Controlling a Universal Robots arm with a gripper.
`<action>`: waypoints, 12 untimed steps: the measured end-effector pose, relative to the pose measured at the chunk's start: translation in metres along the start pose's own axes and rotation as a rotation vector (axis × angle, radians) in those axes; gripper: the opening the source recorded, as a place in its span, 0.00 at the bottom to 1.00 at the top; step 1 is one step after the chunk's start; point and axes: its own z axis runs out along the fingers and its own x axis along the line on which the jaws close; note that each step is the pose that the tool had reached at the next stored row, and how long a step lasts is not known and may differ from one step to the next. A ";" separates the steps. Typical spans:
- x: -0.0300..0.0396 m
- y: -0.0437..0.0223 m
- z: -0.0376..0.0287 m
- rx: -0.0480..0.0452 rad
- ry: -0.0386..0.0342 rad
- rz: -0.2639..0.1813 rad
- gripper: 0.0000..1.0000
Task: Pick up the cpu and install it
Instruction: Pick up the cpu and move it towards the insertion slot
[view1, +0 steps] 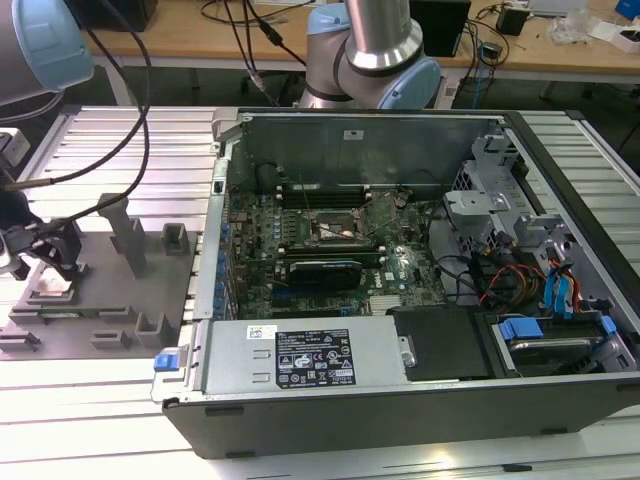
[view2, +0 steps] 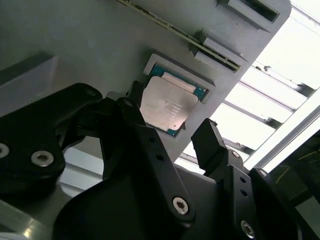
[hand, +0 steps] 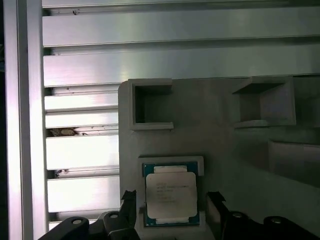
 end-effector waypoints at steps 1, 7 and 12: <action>0.0000 -0.0001 0.0016 -0.0001 -0.0002 0.000 0.66; 0.0002 -0.0004 0.0095 -0.0002 0.0002 -0.004 0.66; -0.0002 -0.0002 0.0121 -0.0002 0.0003 -0.006 0.66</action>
